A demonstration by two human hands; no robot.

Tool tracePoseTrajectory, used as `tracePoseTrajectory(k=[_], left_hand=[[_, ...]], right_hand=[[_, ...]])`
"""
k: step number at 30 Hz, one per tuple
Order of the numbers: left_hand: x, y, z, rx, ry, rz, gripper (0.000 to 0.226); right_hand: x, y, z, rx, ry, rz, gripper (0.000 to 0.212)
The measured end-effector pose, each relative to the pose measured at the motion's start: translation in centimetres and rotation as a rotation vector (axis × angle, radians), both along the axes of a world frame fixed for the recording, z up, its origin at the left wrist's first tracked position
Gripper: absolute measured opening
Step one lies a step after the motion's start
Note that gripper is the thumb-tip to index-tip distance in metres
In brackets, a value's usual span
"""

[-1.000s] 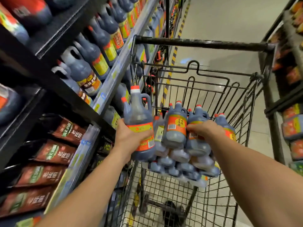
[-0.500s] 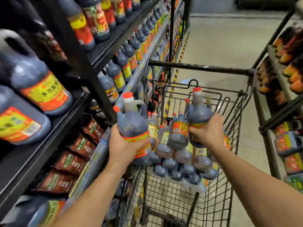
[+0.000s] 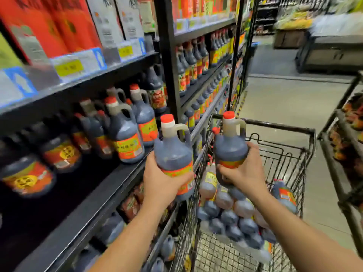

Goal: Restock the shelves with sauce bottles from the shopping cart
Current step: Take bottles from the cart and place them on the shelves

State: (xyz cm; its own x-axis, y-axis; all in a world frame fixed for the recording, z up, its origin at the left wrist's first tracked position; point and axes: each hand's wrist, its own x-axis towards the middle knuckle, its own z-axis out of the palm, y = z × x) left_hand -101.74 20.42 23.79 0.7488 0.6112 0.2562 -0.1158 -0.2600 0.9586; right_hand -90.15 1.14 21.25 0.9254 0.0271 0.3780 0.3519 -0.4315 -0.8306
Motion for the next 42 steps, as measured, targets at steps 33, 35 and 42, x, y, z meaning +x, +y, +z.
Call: tracePoseTrajectory(k=[33, 35, 42], left_hand=[[-15.7, 18.5, 1.4, 0.04, 0.336, 0.744, 0.109], [-15.4, 18.9, 1.5, 0.031, 0.317, 0.746, 0.113], [-14.1, 20.2, 1.8, -0.043, 0.271, 0.77, 0.068]], right_hand=[[-12.4, 28.0, 4.5, 0.098, -0.011, 0.735, 0.074], [-12.1, 29.2, 4.1, 0.058, -0.006, 0.728, 0.07], [-10.9, 32.2, 3.2, 0.112, 0.051, 0.763, 0.082]])
